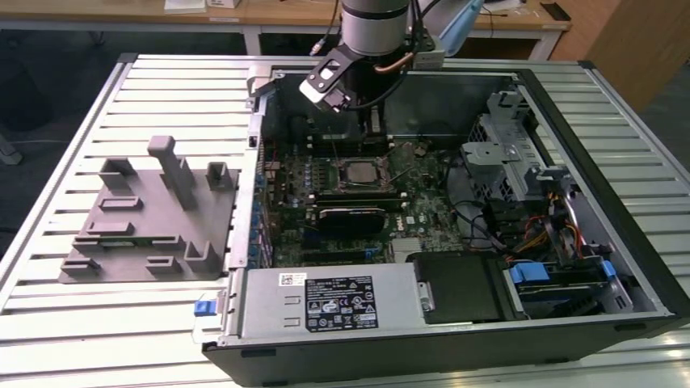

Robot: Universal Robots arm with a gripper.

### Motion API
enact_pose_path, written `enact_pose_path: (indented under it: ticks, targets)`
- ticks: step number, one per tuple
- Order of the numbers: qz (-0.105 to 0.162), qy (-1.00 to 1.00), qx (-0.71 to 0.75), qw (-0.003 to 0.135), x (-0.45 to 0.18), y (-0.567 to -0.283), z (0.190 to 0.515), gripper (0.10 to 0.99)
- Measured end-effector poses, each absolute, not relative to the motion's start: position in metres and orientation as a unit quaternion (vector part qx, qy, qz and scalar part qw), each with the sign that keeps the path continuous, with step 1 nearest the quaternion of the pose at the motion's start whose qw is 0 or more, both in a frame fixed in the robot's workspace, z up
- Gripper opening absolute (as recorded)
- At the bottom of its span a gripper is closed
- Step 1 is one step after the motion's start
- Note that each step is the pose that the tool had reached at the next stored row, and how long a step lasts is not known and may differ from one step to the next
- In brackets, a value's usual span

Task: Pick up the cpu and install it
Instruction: 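Close the cpu cover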

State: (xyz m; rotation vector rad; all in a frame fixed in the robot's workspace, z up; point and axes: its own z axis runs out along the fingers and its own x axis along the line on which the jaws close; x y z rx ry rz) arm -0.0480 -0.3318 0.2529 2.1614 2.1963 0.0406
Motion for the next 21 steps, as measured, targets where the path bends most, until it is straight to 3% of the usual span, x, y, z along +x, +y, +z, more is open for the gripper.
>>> enact_pose_path:
  ticks: [21]
  targets:
    - [0.013,0.712,0.701,0.03,-0.025,-0.332,0.253,0.106]
